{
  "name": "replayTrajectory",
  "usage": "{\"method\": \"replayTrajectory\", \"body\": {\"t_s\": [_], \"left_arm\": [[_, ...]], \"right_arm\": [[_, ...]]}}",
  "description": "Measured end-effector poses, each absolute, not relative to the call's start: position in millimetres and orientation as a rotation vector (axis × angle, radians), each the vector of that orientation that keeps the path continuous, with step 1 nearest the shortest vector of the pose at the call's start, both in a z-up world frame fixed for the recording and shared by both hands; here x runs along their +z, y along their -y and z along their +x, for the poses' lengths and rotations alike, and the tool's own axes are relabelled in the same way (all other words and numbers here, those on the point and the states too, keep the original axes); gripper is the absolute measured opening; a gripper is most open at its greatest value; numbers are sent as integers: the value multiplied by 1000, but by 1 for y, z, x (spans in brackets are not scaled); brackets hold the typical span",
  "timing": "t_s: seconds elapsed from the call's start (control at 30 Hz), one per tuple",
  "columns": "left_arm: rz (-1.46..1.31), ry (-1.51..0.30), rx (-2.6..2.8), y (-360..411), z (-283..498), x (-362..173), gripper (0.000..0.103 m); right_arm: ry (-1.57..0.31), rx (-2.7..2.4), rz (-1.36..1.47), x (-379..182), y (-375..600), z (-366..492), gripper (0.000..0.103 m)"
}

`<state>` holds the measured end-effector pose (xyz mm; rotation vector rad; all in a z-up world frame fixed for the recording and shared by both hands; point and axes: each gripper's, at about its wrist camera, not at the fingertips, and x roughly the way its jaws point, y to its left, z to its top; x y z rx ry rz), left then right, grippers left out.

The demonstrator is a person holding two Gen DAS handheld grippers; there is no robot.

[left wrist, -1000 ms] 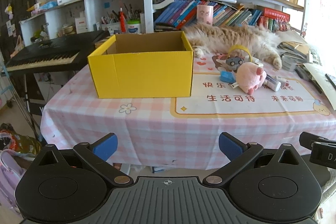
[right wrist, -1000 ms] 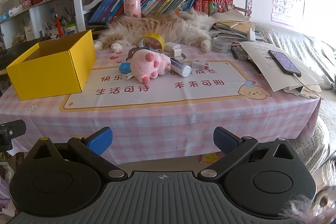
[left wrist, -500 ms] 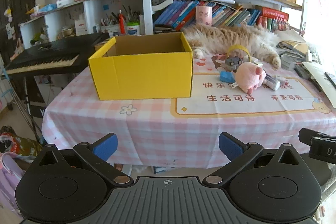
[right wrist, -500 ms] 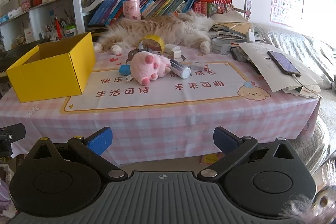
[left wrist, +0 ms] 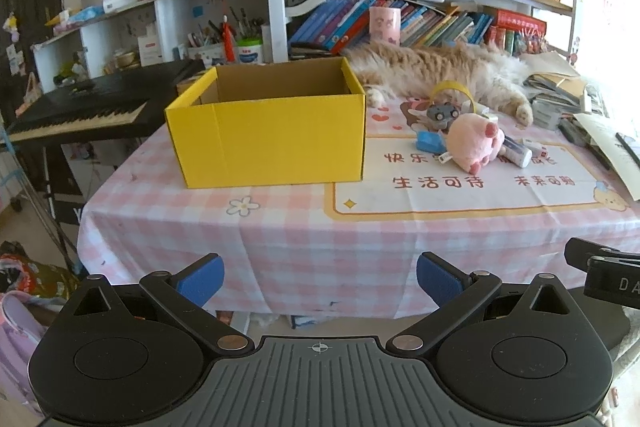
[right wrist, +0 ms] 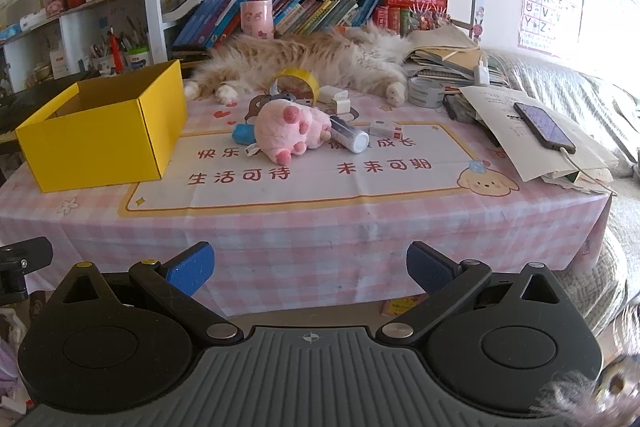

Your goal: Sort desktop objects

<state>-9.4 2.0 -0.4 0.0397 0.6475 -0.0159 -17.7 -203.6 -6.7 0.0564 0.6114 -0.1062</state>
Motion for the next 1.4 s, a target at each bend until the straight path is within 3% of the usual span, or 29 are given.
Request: {"method": "replayTrajectory", "body": {"t_s": [1.4], "left_arm": [[38,-662,-100,1,-10,-4,103]], "right_arm": [[-636,-97,57,-11,201,-15,103]]}}
